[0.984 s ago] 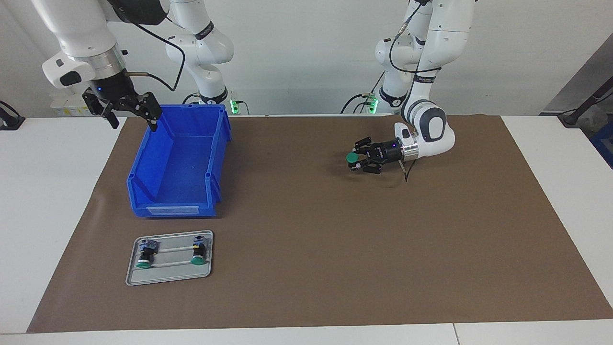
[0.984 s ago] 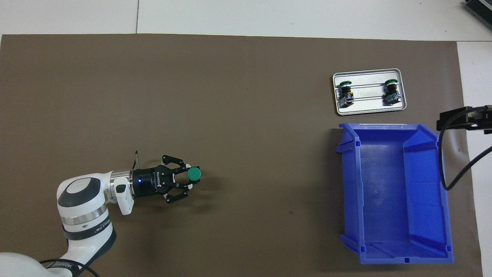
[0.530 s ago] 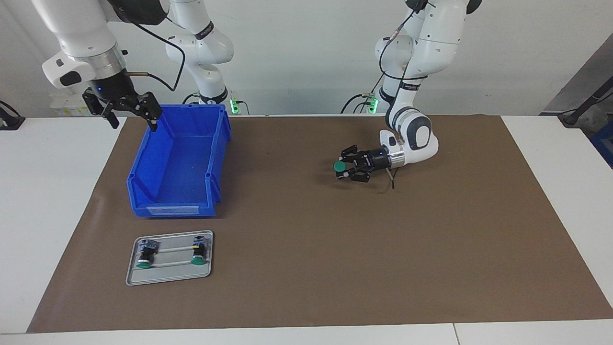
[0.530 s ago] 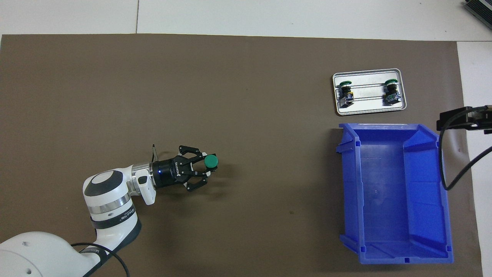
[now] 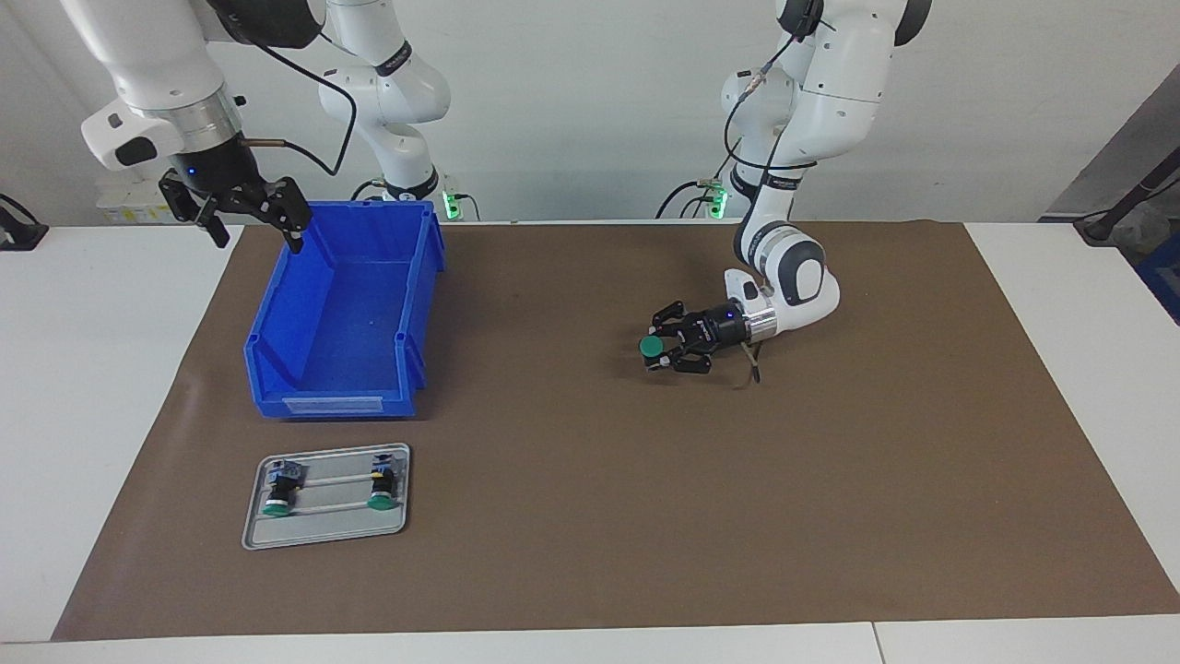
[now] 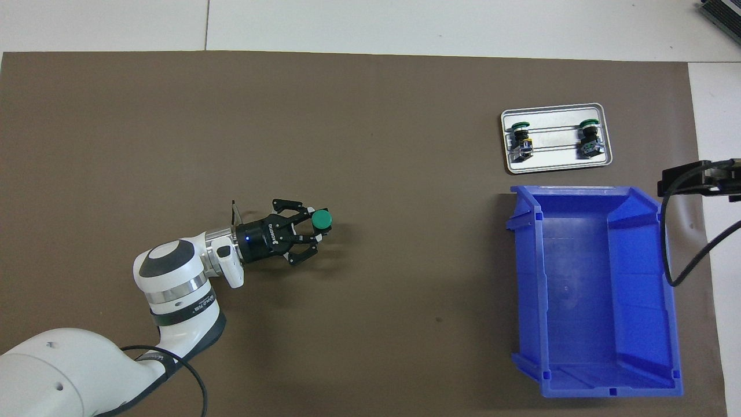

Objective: Place and press button with both arms

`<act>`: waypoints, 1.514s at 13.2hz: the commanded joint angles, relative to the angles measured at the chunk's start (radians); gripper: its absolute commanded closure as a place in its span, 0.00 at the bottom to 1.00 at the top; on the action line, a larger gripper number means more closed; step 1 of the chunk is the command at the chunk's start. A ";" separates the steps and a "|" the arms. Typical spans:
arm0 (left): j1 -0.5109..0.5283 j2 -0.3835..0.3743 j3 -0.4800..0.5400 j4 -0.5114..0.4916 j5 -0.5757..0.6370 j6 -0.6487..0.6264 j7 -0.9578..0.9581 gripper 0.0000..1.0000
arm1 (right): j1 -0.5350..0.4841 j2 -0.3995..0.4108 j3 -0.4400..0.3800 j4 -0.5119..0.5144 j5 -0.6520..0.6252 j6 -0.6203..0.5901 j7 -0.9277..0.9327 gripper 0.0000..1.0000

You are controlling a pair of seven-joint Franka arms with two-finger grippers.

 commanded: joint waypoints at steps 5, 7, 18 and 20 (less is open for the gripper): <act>-0.039 0.025 0.007 0.011 -0.024 0.047 0.021 0.75 | -0.003 -0.010 0.004 -0.007 0.012 0.005 0.004 0.00; -0.041 0.025 0.007 0.005 -0.023 0.047 0.021 0.64 | -0.004 -0.010 0.004 -0.007 0.012 0.005 0.004 0.00; -0.029 0.015 0.009 -0.016 -0.021 0.006 0.021 0.38 | -0.004 -0.011 0.004 -0.007 0.012 0.005 0.003 0.00; -0.018 0.012 0.007 -0.016 -0.021 0.001 0.014 0.28 | -0.004 -0.010 0.004 -0.007 0.012 0.005 0.006 0.00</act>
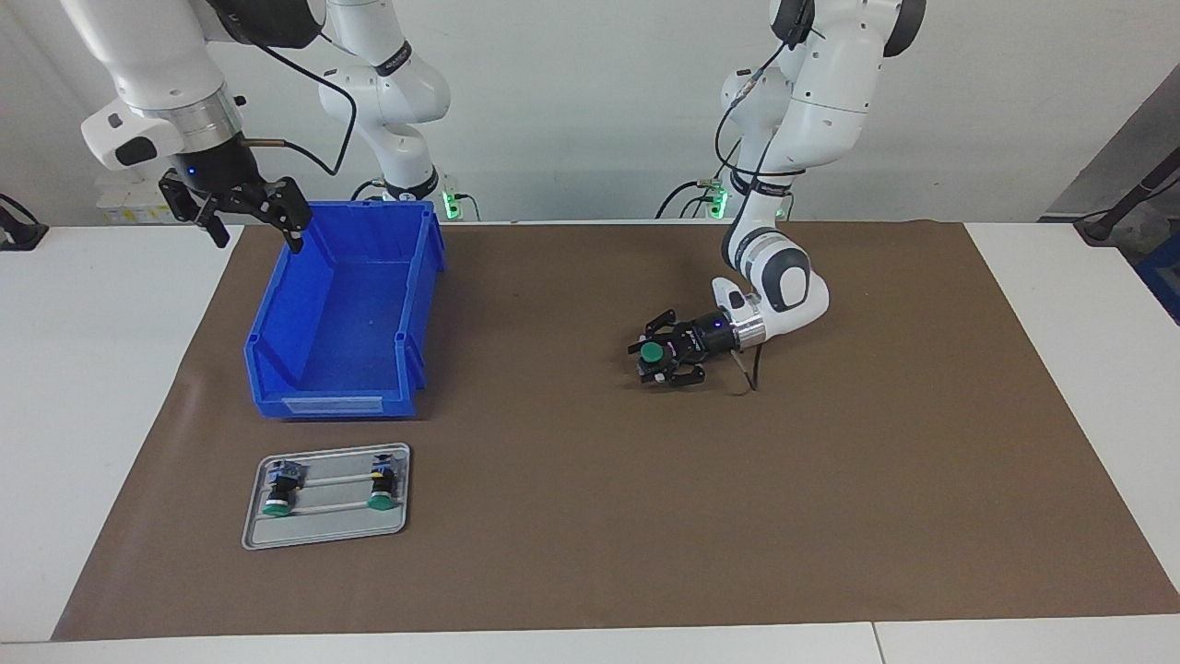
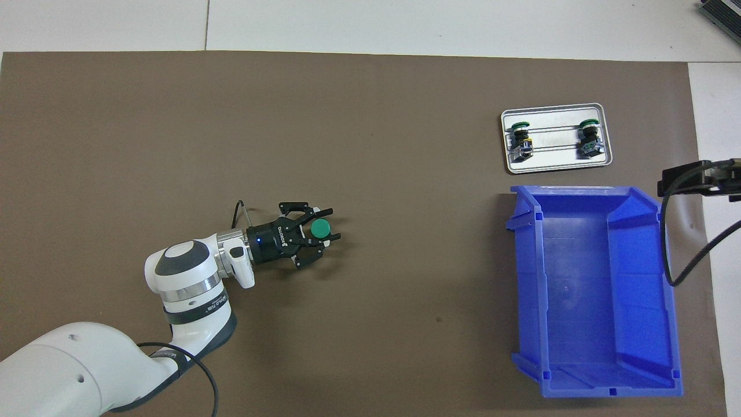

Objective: Place and press button with both arms

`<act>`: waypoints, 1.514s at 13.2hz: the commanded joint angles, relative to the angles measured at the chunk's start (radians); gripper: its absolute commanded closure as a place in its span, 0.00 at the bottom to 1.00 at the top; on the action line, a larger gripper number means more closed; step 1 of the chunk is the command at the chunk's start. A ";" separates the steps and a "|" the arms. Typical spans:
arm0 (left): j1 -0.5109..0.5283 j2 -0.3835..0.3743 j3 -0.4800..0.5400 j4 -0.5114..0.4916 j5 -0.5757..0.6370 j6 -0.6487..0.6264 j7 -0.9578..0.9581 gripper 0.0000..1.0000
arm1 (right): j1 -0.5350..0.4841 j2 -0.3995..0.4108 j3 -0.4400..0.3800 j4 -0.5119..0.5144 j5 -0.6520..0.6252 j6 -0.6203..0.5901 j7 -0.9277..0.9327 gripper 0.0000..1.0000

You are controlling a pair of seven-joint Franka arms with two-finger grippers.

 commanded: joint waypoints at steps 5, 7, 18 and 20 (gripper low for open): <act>0.002 -0.008 0.003 -0.014 -0.019 -0.025 -0.002 0.01 | -0.004 -0.011 0.004 -0.009 0.012 0.002 0.012 0.00; 0.004 -0.010 0.000 -0.008 -0.020 -0.060 -0.018 0.01 | -0.004 -0.011 0.004 -0.009 0.012 0.000 0.009 0.00; 0.047 -0.016 0.003 0.274 -0.023 -0.035 -0.517 0.01 | -0.001 -0.013 0.006 -0.010 0.013 0.002 0.003 0.00; 0.045 -0.036 -0.002 0.337 -0.013 0.042 -0.701 0.00 | 0.029 -0.016 0.006 -0.021 0.013 0.006 0.003 0.00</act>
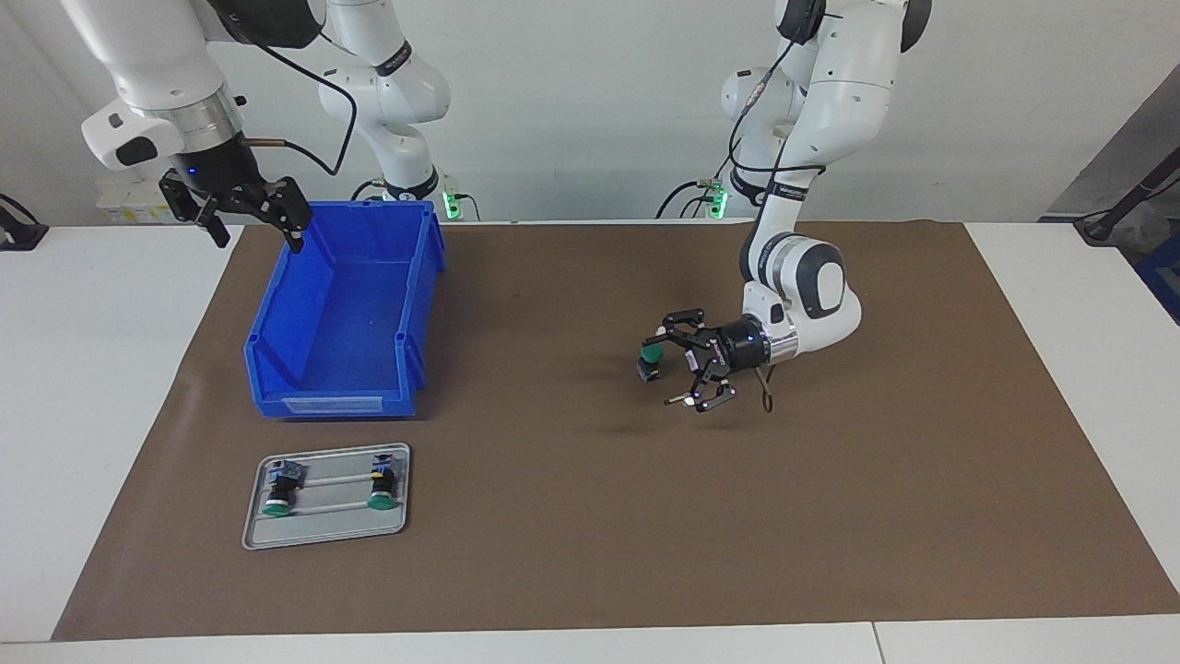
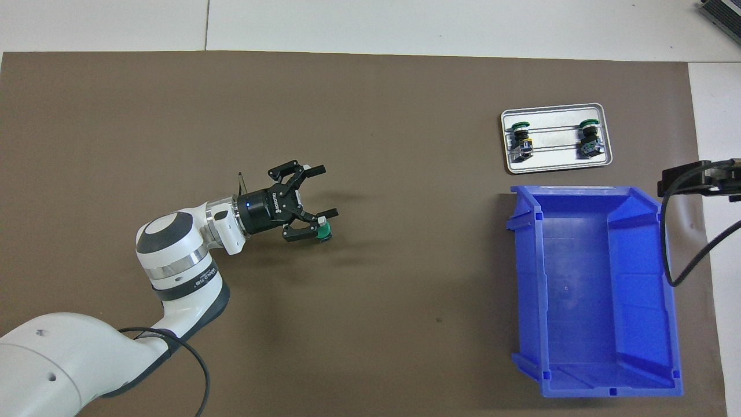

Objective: Place and press button with both arms

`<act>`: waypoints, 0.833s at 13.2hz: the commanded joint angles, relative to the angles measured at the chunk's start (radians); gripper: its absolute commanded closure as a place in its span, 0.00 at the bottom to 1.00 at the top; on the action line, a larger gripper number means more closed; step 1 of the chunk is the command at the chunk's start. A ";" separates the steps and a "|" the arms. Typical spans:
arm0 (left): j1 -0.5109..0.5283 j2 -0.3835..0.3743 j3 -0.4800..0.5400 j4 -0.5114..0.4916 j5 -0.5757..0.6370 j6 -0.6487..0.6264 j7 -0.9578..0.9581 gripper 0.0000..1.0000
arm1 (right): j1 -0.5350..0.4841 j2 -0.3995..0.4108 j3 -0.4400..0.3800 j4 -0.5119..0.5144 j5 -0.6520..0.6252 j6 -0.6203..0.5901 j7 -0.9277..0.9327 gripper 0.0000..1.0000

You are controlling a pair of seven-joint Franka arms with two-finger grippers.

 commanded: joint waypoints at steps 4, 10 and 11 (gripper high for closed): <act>-0.019 -0.107 -0.008 0.077 0.031 0.275 -0.419 0.00 | 0.139 -0.025 0.005 -0.093 0.014 0.083 0.087 0.00; -0.051 -0.192 -0.008 0.168 0.728 0.326 -1.223 0.00 | 0.159 -0.036 0.004 -0.110 0.014 0.086 0.121 0.00; -0.088 -0.197 -0.008 0.178 0.907 0.323 -1.388 0.00 | 0.159 -0.034 0.004 -0.108 0.013 0.086 0.121 0.00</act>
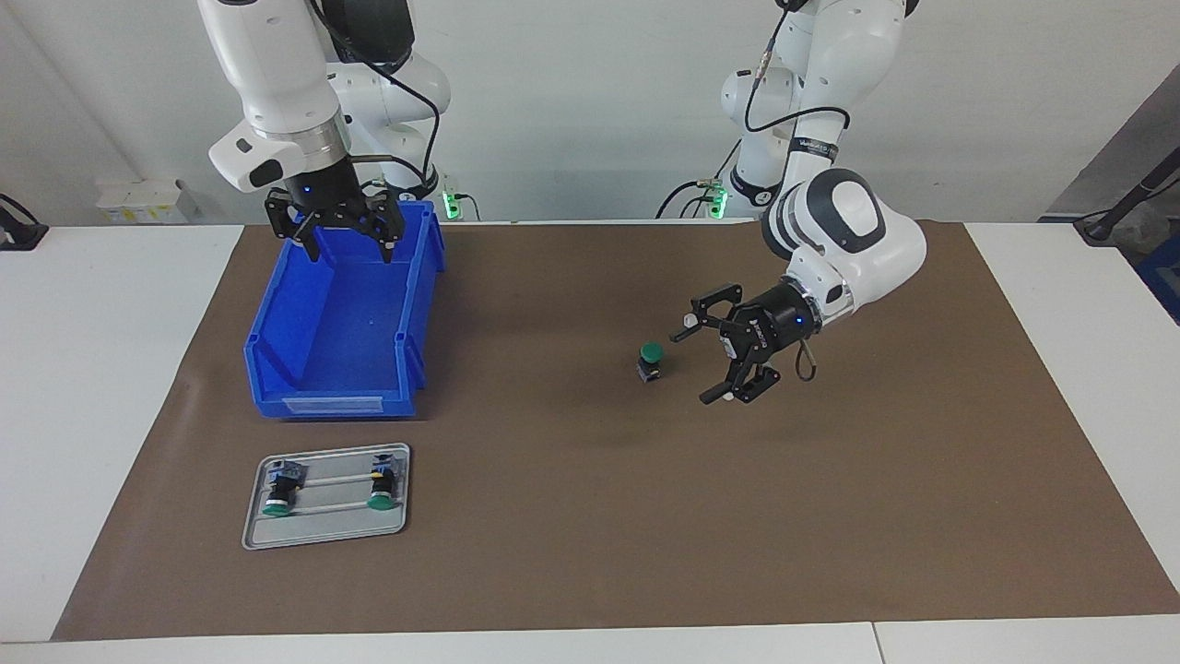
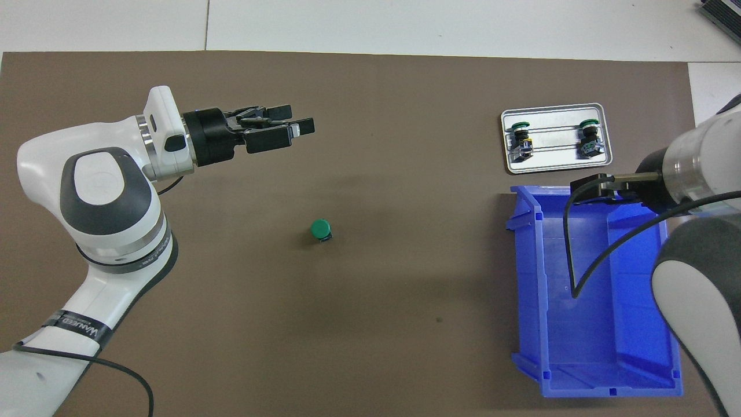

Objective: Place and press button with both arms

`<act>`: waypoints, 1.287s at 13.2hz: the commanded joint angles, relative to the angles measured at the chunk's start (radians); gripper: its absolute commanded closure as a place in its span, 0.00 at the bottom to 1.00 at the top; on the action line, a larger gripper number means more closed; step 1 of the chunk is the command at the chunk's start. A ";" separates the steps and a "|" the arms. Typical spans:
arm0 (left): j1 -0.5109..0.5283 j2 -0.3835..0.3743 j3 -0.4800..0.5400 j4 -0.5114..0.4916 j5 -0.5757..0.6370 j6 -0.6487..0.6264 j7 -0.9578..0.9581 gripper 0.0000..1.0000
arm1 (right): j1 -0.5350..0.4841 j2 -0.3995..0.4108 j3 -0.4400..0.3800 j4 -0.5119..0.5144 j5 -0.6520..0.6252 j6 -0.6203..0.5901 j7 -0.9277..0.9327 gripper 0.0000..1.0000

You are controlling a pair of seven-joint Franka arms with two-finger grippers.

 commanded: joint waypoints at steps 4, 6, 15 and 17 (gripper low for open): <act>-0.193 -0.011 0.005 0.014 0.796 0.017 -0.779 0.03 | -0.032 -0.010 -0.007 0.030 -0.011 -0.004 -0.005 0.00; -0.232 -0.032 0.006 -0.027 0.862 0.008 -0.928 0.11 | -0.058 -0.009 -0.011 0.045 0.009 -0.023 -0.008 0.00; -0.279 -0.120 0.006 -0.247 1.029 -0.033 -1.125 0.65 | -0.056 -0.012 -0.009 0.041 0.011 -0.032 -0.011 0.00; -0.267 -0.106 0.006 -0.250 1.029 -0.010 -1.124 0.79 | -0.055 -0.012 -0.009 0.039 0.011 -0.032 -0.010 0.00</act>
